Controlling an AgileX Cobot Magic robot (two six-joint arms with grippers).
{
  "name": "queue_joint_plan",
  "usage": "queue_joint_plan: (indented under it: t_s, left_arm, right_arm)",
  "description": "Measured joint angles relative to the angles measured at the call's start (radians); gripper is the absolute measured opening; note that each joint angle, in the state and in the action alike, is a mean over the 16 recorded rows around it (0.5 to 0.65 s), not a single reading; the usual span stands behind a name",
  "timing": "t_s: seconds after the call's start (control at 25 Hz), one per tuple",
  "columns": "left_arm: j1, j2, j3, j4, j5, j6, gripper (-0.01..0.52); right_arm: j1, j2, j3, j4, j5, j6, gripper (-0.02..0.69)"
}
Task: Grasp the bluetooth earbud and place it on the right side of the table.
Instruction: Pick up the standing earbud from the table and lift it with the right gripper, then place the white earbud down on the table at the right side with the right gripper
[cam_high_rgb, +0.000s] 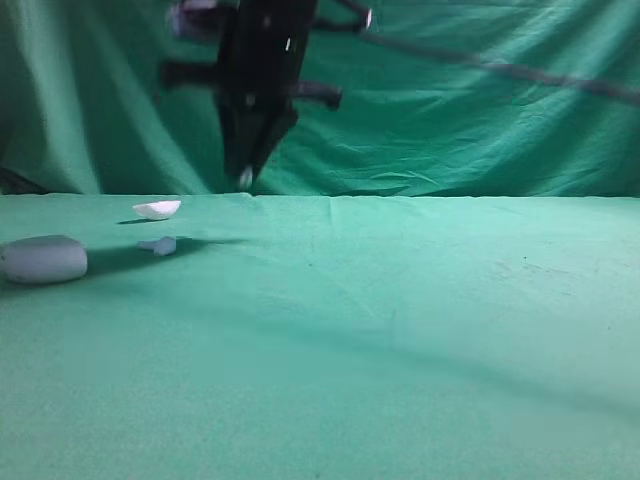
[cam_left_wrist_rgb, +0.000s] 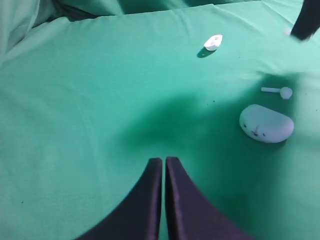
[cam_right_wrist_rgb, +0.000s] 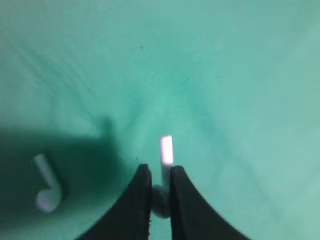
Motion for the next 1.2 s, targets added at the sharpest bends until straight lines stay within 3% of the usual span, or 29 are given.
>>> queue_joint_plan:
  t_s: [0.32, 0.6, 0.96, 1.2]
  left_arm:
    - [0.0, 0.0, 0.0, 0.0, 0.0, 0.0, 0.0]
    - [0.0, 0.0, 0.0, 0.0, 0.0, 0.0, 0.0]
    - [0.0, 0.0, 0.0, 0.0, 0.0, 0.0, 0.0]
    - [0.0, 0.0, 0.0, 0.0, 0.0, 0.0, 0.0]
  right_arm:
    - [-0.093, -0.267, 0.091, -0.057, 0.071, 0.045, 0.091]
    - [-0.232, -0.574, 0.437, -0.111, 0.038, 0.098, 0.091]
    - [-0.386, -0.848, 1.111, -0.127, -0.255, 0.141, 0.091]
    - [-0.423, -0.847, 1.384, -0.124, -0.507, 0.149, 0.091]
